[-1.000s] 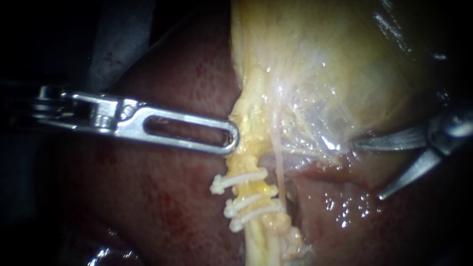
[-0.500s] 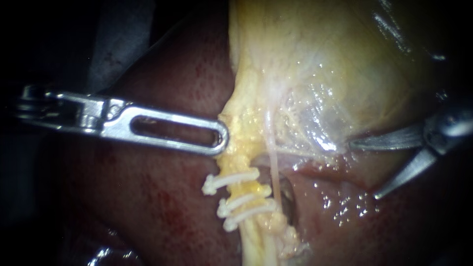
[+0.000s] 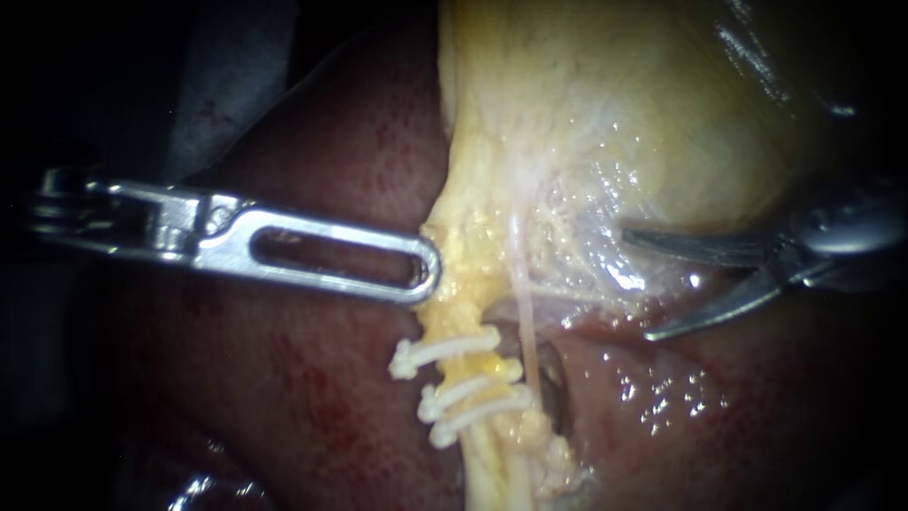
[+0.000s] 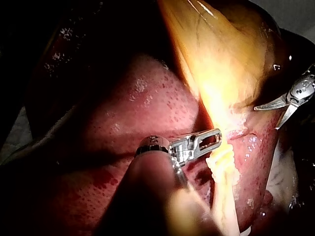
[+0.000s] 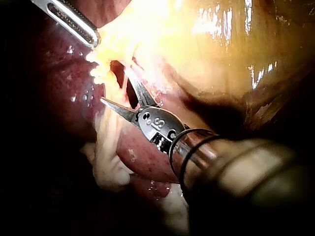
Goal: Go to the cutting position left tube
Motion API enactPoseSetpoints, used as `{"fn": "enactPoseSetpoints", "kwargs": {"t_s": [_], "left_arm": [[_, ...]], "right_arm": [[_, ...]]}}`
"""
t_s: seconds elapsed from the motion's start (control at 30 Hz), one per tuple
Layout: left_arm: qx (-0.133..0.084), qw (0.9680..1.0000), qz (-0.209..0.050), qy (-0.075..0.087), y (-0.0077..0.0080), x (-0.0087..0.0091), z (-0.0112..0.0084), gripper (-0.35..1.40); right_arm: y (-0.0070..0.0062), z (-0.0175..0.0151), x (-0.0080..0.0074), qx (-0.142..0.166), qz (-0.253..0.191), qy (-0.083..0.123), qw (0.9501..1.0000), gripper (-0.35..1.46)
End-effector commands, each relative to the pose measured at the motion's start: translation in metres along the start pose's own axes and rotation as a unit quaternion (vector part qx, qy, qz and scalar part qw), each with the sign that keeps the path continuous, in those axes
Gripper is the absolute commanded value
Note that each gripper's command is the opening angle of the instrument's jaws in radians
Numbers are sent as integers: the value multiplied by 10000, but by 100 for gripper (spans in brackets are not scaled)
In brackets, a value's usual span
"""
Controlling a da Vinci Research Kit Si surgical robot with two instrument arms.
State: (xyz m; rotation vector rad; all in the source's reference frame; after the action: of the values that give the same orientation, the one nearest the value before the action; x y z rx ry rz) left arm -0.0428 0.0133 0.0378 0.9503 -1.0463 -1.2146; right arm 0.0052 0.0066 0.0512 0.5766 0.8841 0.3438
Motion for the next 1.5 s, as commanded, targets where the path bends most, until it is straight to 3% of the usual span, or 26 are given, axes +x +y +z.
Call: {"fn": "enactPoseSetpoints", "kwargs": {"t_s": [0.03, 0.17, 0.27, 0.43, 0.8, 1.2, 1.5], "left_arm": [[-3, 10000, -1, -1, 0, 0, 0, -35], [-6, 10000, -3, -5, -1, 0, 1, -35], [-9, 10000, -4, -8, -2, 0, 3, -35], [-13, 10000, -6, -14, -3, 0, 4, -35], [-17, 10000, -11, -21, -6, 0, 6, -35], [-29, 10000, -49, -37, -9, -1, 8, -35], [-25, 10000, -52, -32, -11, -1, 10, -35]], "right_arm": [[0, 2, 1, 48, 90, -88, 9999, 135], [-1, 8, 0, 161, 281, -355, 9988, 127], [-3, 11, -3, 416, 467, -574, 9964, 120], [-7, 19, -8, 521, 572, -783, 9939, 117], [-11, 41, -2, 697, 757, -945, 9902, 102], [-13, 68, -13, 861, 902, -1103, 9860, 72], [-6, 82, -15, 841, 905, -1110, 9861, 60]]}}
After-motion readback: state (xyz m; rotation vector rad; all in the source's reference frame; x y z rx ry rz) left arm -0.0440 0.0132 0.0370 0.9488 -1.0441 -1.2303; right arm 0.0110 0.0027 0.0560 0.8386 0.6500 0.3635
